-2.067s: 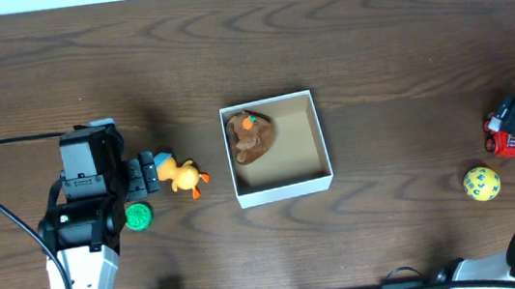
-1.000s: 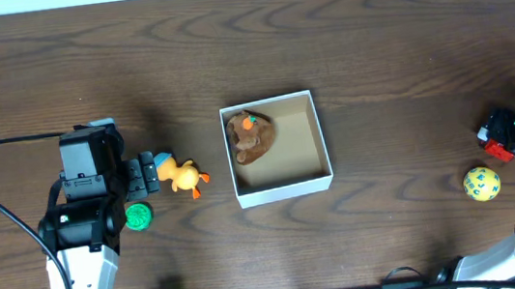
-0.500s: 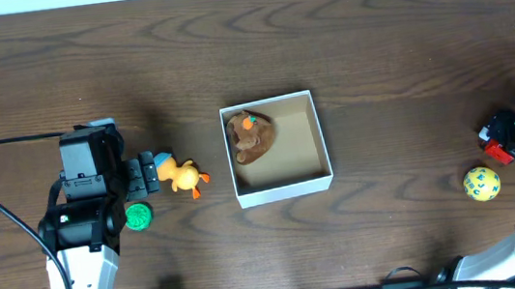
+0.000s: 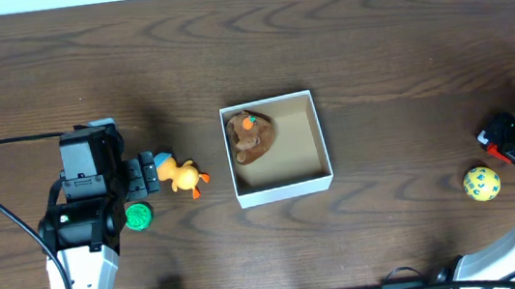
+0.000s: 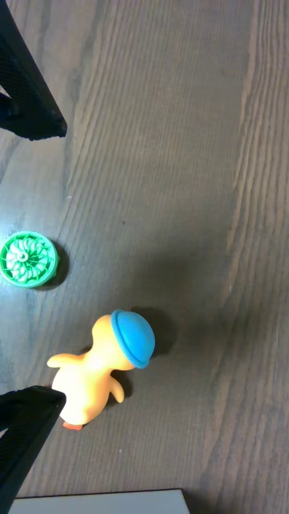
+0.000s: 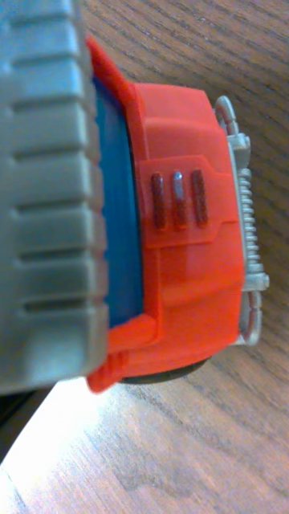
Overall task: Pack container
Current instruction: 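Carry the red truck with the right gripper into the box and release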
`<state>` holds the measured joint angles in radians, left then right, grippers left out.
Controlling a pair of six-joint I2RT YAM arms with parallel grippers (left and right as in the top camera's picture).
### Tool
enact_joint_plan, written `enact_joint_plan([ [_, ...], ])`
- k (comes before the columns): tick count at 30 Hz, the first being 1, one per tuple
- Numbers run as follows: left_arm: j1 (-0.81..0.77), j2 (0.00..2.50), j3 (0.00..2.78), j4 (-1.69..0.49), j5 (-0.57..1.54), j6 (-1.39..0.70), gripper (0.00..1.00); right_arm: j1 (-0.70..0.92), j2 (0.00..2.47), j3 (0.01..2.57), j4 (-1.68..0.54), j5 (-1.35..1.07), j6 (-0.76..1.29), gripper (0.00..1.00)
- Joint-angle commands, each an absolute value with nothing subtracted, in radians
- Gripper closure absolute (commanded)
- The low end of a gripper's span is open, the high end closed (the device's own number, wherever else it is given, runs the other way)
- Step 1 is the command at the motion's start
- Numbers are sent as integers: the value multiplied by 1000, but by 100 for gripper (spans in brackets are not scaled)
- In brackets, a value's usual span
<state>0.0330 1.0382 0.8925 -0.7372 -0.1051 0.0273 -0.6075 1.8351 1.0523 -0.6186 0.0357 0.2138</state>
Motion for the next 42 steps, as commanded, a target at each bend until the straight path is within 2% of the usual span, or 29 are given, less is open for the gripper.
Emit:
enact_joint_plan([
  [1, 39, 1040, 913, -740, -113, 41, 2, -603, 1842, 1060, -625, 48, 243, 38],
  [7, 39, 1040, 913, -740, -113, 41, 2, -538, 1774, 1089, -647, -3, 255, 47],
  [13, 39, 1040, 913, -740, -113, 41, 2, -381, 1640, 1100, -654, -15, 258, 56],
  [20, 39, 1040, 913, -740, -113, 41, 2, -70, 1429, 1100, -693, -86, 258, 58],
  [25, 39, 1040, 913, -741, -113, 41, 2, 222, 1345, 1100, -688, -102, 358, 59],
  [29, 39, 1040, 913, -740, -113, 41, 2, 413, 1364, 1100, -653, -96, 444, 60],
  [34, 39, 1040, 913, -740, -113, 41, 2, 597, 1457, 1100, -578, 76, 501, 58],
  [42, 39, 1040, 913, -740, -113, 41, 2, 657, 1672, 1100, -477, 143, 535, 56],
])
